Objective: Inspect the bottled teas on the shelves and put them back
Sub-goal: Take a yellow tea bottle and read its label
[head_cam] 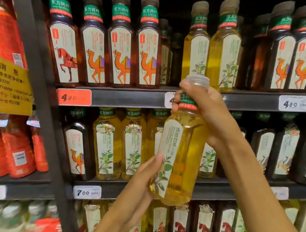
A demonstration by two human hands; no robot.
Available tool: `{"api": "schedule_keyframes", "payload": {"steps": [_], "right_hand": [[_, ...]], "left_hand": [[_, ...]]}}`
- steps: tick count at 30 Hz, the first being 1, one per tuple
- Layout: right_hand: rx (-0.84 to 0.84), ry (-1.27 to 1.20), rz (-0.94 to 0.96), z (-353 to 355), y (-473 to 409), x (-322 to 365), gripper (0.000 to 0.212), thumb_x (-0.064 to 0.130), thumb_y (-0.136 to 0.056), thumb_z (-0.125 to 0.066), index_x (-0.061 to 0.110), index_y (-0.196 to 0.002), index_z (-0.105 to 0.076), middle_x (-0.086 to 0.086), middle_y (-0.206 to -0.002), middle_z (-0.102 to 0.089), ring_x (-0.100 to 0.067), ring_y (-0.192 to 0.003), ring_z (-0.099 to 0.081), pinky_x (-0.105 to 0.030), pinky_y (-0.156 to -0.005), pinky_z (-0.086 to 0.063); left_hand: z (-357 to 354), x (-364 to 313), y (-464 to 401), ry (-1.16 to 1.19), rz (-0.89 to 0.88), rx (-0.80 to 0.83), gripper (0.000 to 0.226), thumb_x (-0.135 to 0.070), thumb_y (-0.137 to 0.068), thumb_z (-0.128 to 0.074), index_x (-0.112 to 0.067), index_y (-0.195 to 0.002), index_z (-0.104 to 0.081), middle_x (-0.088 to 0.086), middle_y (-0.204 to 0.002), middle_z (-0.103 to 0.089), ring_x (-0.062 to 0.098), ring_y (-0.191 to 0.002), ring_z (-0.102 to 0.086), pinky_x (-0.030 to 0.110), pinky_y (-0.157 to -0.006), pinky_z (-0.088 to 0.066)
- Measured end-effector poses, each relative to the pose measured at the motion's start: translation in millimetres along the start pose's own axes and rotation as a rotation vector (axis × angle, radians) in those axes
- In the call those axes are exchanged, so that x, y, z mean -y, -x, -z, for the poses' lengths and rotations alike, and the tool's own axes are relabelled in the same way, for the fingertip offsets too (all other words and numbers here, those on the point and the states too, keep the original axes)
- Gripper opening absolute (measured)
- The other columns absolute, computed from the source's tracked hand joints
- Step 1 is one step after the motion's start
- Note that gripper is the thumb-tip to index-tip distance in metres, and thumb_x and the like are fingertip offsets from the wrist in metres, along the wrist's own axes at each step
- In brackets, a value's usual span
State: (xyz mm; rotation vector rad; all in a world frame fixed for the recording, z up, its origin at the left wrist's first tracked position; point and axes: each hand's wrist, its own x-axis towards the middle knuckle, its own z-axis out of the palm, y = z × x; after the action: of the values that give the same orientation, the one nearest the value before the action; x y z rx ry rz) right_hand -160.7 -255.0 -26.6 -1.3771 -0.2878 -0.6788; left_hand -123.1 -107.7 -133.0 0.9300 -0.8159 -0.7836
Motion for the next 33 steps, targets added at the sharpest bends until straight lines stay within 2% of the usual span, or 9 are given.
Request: {"api": "schedule_keyframes", "payload": {"steps": [2,5,8,13,18,23,27,31,33], "right_hand": [[-0.072,0.106,0.027,-3.1,4.9,-4.9,0.023,0.029,-0.089,-0.066,0.011,-0.099,-0.058,-0.003,-0.073,-0.067,-0.015,-0.061,-0.066,-0.027,-0.054,-0.053],[-0.072,0.073,-0.026,-6.8,10.0,-9.1,0.024,0.035,-0.09,-0.063,0.015,-0.102,-0.058,-0.003,-0.075,-0.069,-0.016,-0.064,-0.068,-0.025,-0.055,-0.054],[0.034,-0.177,-0.094,-3.3,15.9,-8.8,0.032,0.035,-0.09,-0.056,0.01,-0.11,-0.051,-0.007,-0.078,-0.066,-0.021,-0.068,-0.067,-0.029,-0.064,-0.057],[0.143,-0.398,-0.189,7.5,27.5,-16.0,0.036,0.044,-0.085,-0.05,0.013,-0.102,-0.047,-0.005,-0.068,-0.062,-0.019,-0.06,-0.064,-0.032,-0.068,-0.054],[0.014,-0.193,-0.163,23.5,31.5,-12.2,0.037,0.041,-0.087,-0.062,0.012,-0.108,-0.052,-0.006,-0.067,-0.063,-0.021,-0.058,-0.066,-0.03,-0.058,-0.054],[-0.099,-0.1,-0.252,45.3,29.1,-5.7,0.039,0.045,-0.088,-0.061,0.016,-0.113,-0.057,-0.003,-0.07,-0.067,-0.017,-0.063,-0.067,-0.028,-0.058,-0.055],[-0.015,-0.271,-0.34,65.3,31.9,-3.2,0.043,0.041,-0.09,-0.055,0.01,-0.12,-0.051,-0.005,-0.074,-0.069,-0.018,-0.067,-0.069,-0.029,-0.061,-0.057],[0.065,-0.448,-0.378,81.7,37.7,-4.4,0.026,0.038,-0.091,-0.053,0.014,-0.1,-0.053,-0.003,-0.068,-0.062,-0.015,-0.06,-0.064,-0.026,-0.061,-0.055],[0.024,-0.379,-0.353,90.5,38.5,-1.3,0.023,0.036,-0.093,-0.055,0.013,-0.095,-0.054,-0.002,-0.066,-0.06,-0.014,-0.057,-0.062,-0.026,-0.057,-0.054]], "left_hand": [[2.4,2.8,-2.9,-0.04,0.003,-0.062,0.041,-0.063,-0.08,-0.052,-0.043,-0.113,-0.066,-0.001,-0.118,-0.069,0.016,-0.11,-0.065,0.033,-0.082,-0.057],[4.8,12.4,-6.3,0.03,0.084,-0.109,0.066,-0.067,-0.074,-0.046,-0.027,-0.124,-0.062,0.01,-0.111,-0.071,0.025,-0.097,-0.07,0.034,-0.071,-0.059],[3.6,21.6,-2.6,0.191,0.179,0.032,0.072,-0.07,-0.08,-0.045,-0.011,-0.114,-0.069,0.017,-0.095,-0.071,0.027,-0.073,-0.069,0.035,-0.061,-0.056],[-6.1,37.5,1.2,0.338,0.271,0.219,0.071,-0.06,-0.086,-0.039,-0.003,-0.12,-0.063,0.016,-0.095,-0.069,0.026,-0.076,-0.067,0.036,-0.067,-0.055],[-5.9,28.6,-8.7,-0.113,0.103,-0.031,0.051,-0.064,-0.085,-0.036,-0.035,-0.106,-0.072,0.002,-0.11,-0.073,0.017,-0.102,-0.069,0.028,-0.077,-0.057],[-34.1,42.4,-21.3,-0.039,0.02,-0.086,0.041,-0.074,-0.075,-0.048,-0.053,-0.107,-0.065,-0.013,-0.113,-0.07,0.008,-0.104,-0.067,0.024,-0.073,-0.058],[-53.5,53.7,-27.8,0.209,0.199,0.036,0.068,-0.069,-0.083,-0.042,-0.014,-0.114,-0.068,0.013,-0.095,-0.072,0.024,-0.079,-0.071,0.035,-0.068,-0.058],[-70.3,67.6,-32.1,0.336,0.21,0.159,0.07,-0.063,-0.079,-0.045,-0.005,-0.11,-0.07,0.013,-0.094,-0.072,0.022,-0.08,-0.071,0.035,-0.074,-0.059],[-75.3,74.4,-33.2,0.24,0.173,0.047,0.069,-0.062,-0.081,-0.05,-0.007,-0.119,-0.066,0.017,-0.103,-0.072,0.026,-0.089,-0.07,0.039,-0.081,-0.058]]}}
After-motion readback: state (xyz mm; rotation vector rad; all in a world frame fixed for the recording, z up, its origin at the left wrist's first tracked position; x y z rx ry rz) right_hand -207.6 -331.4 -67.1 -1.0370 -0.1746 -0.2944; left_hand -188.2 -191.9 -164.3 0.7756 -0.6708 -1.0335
